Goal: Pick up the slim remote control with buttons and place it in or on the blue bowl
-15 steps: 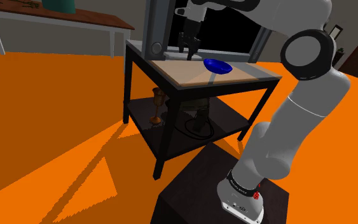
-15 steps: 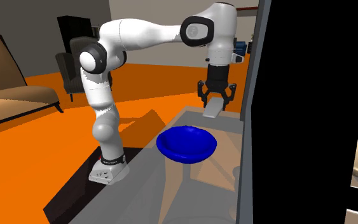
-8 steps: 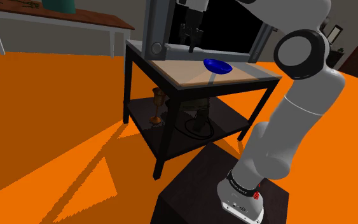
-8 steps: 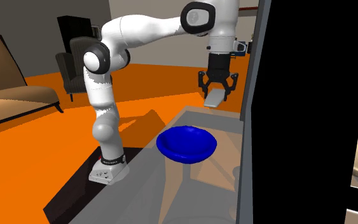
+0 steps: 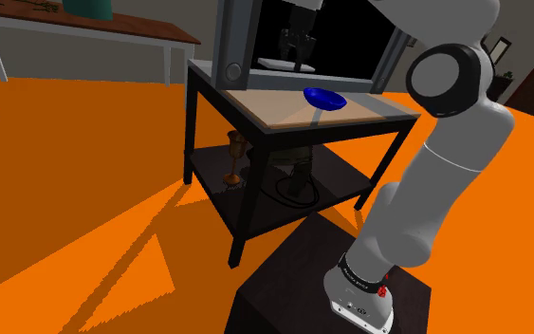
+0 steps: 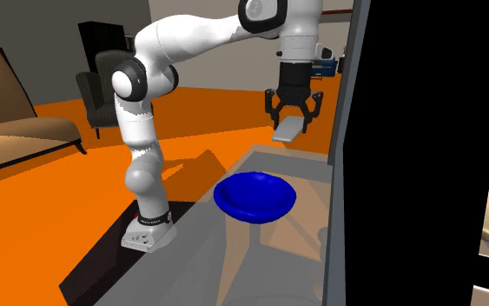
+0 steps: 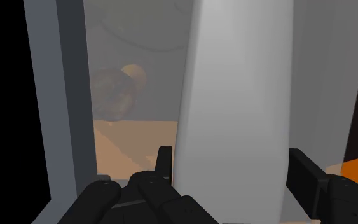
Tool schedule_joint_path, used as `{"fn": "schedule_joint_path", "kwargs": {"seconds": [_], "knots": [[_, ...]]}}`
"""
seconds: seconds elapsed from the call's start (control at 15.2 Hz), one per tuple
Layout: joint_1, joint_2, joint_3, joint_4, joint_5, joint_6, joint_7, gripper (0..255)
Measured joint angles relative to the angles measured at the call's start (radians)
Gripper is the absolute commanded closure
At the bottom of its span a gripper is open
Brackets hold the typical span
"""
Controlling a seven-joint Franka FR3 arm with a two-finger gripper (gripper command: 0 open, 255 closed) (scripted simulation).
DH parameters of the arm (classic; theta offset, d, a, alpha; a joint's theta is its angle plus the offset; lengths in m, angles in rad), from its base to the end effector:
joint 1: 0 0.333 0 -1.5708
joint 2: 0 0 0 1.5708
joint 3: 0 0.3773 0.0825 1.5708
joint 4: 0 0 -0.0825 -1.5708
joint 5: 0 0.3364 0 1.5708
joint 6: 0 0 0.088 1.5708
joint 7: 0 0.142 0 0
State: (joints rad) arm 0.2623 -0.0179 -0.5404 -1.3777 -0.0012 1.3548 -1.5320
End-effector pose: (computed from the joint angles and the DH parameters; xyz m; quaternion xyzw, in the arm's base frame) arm 0.4564 -0.1342 0.7192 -0.8099 -0.5866 -0.0008 0.0055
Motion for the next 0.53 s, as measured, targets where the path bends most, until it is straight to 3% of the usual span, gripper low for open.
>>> {"fn": "schedule_joint_path", "kwargs": {"seconds": [0.53], "knots": [[-0.086, -0.032, -0.097, -0.016, -0.022, -0.010, -0.186, 255]]}}
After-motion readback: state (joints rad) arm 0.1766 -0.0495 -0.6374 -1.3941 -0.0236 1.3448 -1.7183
